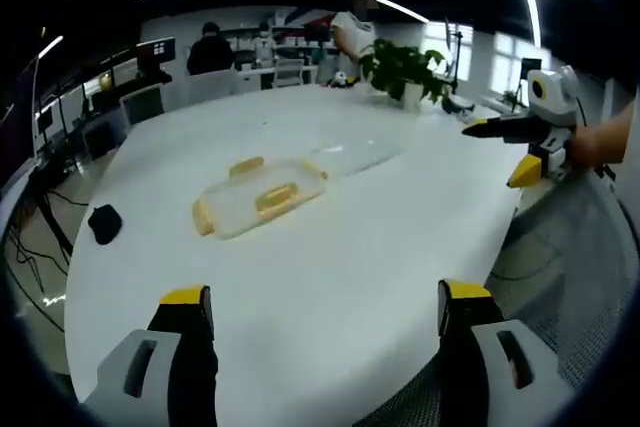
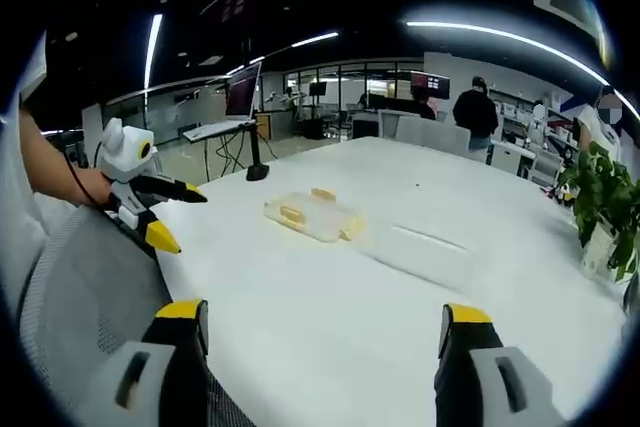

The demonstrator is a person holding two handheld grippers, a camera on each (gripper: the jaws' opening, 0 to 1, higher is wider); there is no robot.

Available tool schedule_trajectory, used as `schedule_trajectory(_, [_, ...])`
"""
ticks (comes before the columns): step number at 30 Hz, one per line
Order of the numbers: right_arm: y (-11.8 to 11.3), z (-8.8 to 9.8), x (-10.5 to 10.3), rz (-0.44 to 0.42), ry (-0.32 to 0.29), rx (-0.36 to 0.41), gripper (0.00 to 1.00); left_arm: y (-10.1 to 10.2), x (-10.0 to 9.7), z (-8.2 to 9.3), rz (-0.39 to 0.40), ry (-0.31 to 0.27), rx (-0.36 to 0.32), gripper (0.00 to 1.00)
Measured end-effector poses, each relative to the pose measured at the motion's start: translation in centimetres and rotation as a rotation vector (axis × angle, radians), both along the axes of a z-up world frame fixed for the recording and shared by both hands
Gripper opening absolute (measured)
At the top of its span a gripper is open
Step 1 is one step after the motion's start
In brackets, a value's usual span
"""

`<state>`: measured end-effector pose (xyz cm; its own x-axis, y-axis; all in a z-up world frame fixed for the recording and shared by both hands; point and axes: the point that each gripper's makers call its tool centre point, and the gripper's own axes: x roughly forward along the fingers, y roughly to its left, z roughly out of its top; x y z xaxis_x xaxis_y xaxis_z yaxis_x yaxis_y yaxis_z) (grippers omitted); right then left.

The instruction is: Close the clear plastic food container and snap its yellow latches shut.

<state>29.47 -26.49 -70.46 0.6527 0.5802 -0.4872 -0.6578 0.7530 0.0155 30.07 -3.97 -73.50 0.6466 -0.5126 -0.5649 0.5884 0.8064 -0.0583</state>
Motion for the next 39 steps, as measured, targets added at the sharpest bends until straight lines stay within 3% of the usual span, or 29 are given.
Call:
schedule_trajectory(12, [-0.1, -0.3, -0.2, -0.004, 0.005, -0.013, 0.95, -0.3, -0.3, -0.2, -0.012, 0.009, -0.007, 0.91])
schedule_trajectory(21, [0.3, -0.7, -0.4, 0.030, 0.012, -0.041, 0.94, 0.1, 0.3, 0.7, 0.017, -0.026, -0.027, 0.91])
schedule_trajectory(29, [-0.8, -0.9, 0.2, -0.021, 0.027, -0.039, 0.93, 0.0, 0.3, 0.7, 0.014, -0.021, -0.039, 0.91])
schedule_trajectory(39, [-0.3, -0.9, 0.5, -0.002, 0.037, -0.023, 0.93, 0.3, 0.2, 0.7, 0.030, -0.001, -0.048, 0.91])
